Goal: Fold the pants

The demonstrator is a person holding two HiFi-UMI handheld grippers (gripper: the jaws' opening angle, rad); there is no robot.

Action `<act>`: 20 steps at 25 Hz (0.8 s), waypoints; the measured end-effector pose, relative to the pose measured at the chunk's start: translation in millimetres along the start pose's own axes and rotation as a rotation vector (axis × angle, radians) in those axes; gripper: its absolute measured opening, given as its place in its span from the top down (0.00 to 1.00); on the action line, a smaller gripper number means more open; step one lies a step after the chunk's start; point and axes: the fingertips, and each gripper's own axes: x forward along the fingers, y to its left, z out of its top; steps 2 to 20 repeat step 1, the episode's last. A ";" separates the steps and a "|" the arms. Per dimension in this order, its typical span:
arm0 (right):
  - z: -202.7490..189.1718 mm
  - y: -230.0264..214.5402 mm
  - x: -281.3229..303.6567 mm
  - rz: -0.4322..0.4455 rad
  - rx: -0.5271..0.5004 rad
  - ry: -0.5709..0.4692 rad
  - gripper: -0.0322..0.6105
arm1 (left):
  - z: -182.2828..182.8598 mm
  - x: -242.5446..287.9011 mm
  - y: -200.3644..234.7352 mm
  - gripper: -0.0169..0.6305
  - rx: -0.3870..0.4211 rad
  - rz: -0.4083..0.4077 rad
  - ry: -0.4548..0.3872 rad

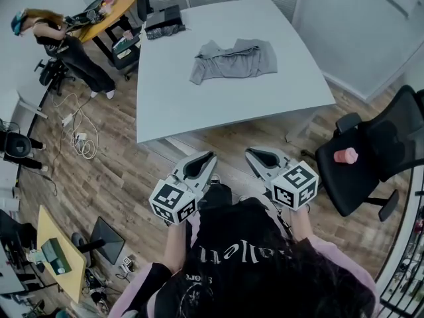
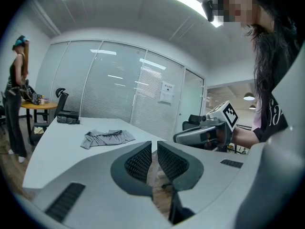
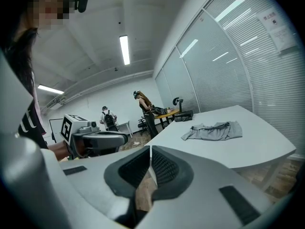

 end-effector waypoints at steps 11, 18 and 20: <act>-0.3 0.6 -0.3 0.002 0.000 0.000 0.90 | -0.2 -0.7 -0.2 0.89 -0.001 0.002 -0.001; -0.3 0.6 -0.3 0.002 0.000 0.000 0.90 | -0.2 -0.7 -0.2 0.89 -0.001 0.002 -0.001; -0.3 0.6 -0.3 0.002 0.000 0.000 0.90 | -0.2 -0.7 -0.2 0.89 -0.001 0.002 -0.001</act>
